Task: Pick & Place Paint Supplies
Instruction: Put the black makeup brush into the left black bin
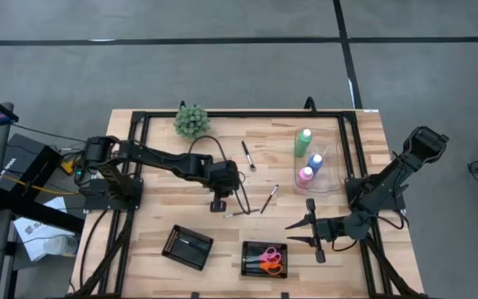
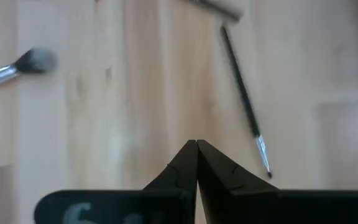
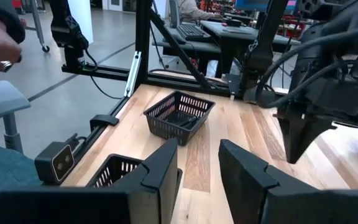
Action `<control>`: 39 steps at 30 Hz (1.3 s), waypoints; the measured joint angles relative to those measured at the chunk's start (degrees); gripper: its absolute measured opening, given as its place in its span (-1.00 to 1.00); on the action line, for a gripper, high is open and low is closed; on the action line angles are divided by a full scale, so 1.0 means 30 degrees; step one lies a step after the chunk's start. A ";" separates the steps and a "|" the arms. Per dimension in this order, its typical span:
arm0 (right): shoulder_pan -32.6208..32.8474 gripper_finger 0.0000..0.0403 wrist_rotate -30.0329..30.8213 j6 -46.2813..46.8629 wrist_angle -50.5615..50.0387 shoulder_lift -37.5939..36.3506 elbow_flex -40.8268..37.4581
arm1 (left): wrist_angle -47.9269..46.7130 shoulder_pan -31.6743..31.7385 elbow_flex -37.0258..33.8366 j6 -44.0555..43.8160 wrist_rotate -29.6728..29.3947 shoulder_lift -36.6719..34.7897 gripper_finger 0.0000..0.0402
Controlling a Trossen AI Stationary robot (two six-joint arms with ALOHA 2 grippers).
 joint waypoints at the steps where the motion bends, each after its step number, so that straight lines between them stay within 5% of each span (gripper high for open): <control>1: 0.0000 -0.46 0.0000 0.0000 0.0079 0.0000 0.0000 | 0.0359 -0.0079 -0.0263 -0.0649 0.0470 -0.0275 -1.00; 7: 0.0000 -0.46 0.0029 0.0007 0.0153 0.0000 0.0000 | 0.1809 -0.1302 -0.0913 -0.2998 0.1940 -0.0928 -0.79; 20: -0.0022 -0.46 0.0075 0.0007 0.0139 0.0000 0.0000 | 0.4937 -0.3529 -0.0894 -0.5578 0.1241 0.2204 0.25; 31: -0.0022 -0.46 0.0087 0.0007 0.0132 0.0000 0.0000 | 0.5251 -0.4210 -0.0572 -0.4920 -0.0393 0.2997 0.26; 39: -0.0022 -0.46 0.0087 0.0007 0.0124 0.0000 0.0000 | 0.3358 -0.2239 0.0386 0.0824 -0.3831 0.2989 0.19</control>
